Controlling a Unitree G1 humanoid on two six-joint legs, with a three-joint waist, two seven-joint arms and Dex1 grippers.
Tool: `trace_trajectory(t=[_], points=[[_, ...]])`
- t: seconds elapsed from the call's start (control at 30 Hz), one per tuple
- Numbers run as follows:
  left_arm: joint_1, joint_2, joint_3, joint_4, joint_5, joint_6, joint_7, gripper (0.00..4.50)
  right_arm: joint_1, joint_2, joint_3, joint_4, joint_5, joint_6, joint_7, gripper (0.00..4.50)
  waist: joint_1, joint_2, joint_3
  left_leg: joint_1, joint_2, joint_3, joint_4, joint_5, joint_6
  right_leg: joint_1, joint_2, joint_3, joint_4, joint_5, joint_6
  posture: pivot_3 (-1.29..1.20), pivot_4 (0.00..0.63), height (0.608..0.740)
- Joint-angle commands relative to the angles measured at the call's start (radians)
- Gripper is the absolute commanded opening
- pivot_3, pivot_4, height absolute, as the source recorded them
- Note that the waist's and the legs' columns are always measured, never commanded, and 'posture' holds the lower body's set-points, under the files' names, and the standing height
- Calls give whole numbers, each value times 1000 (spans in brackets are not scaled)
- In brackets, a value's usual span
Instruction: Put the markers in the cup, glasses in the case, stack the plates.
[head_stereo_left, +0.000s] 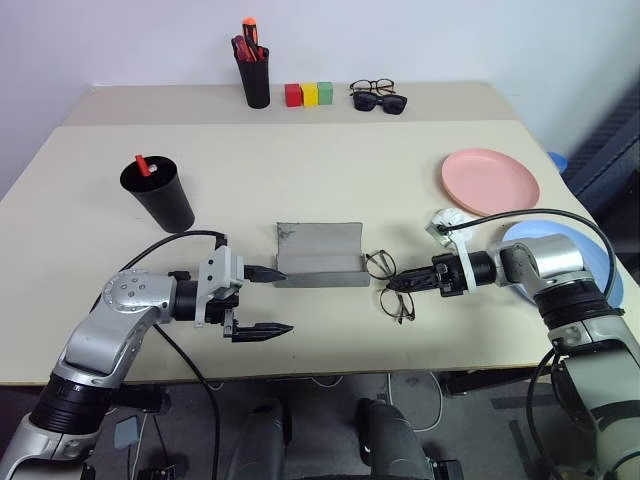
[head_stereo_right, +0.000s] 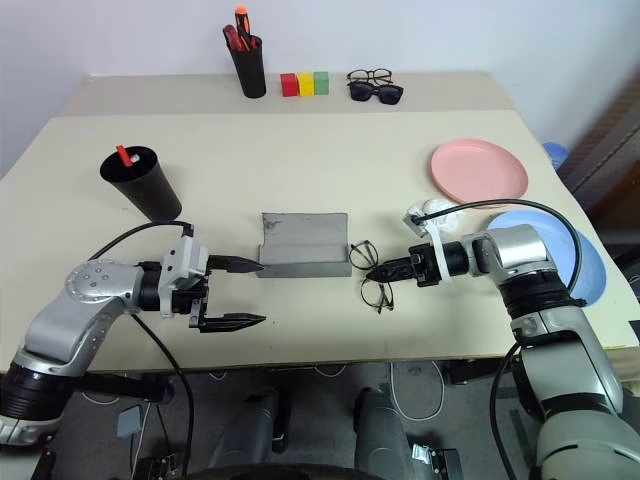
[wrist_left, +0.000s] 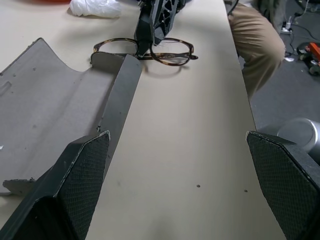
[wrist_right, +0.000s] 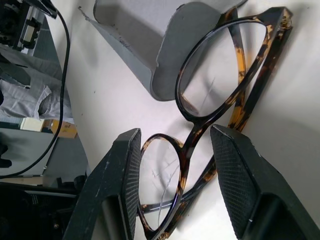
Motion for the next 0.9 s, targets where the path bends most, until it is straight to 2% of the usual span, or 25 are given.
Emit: trace_trajectory(t=[0.03,0.1,0.13,0.2,0.27,0.3,0.6,0.7,0.9], points=[[2,9,26,-30,-26,0,3,4500,-23,4,-11,1,0,-14,13,2201,0,0,0,0,0,0,0,0,0,0,0,0,0,0,0,0,150,740],[2,8,27,-30,-27,1,3,4500,-25,11,-17,8,1,-15,8,2201,0,0,0,0,0,0,0,0,0,0,0,0,0,0,0,0,150,740],[3,8,27,-31,-27,1,4,4500,-24,12,-18,9,1,-16,6,1940,0,0,0,0,0,0,0,0,0,0,0,0,0,0,0,0,150,740],[4,9,28,-32,-28,2,4,4500,-23,14,-17,12,-1,-20,6,1355,0,0,0,0,0,0,0,0,0,0,0,0,0,0,0,0,150,740],[4,10,28,-32,-28,3,5,4500,-21,15,-17,16,-3,-23,7,319,0,0,0,0,0,0,0,0,0,0,0,0,0,0,0,0,150,740],[3,10,28,-31,-29,3,6,4500,-22,15,-18,16,-3,-22,7,99,0,0,0,0,0,0,0,0,0,0,0,0,0,0,0,0,150,740],[-2,3,23,-26,-29,-13,17,4500,-32,-5,-63,-28,18,-30,-2,99,1,0,0,0,0,0,1,0,0,0,0,0,1,0,0,0,150,740],[-5,-6,20,-21,-18,-36,28,4500,-42,-32,-118,-66,32,-34,-21,99,1,0,0,0,0,0,0,0,0,0,0,0,1,0,0,0,150,740],[2,-21,17,-14,-12,-58,48,4500,-68,-62,-270,-120,31,-126,-148,99,1,0,0,0,0,0,0,0,0,0,0,0,1,0,0,0,150,740]])
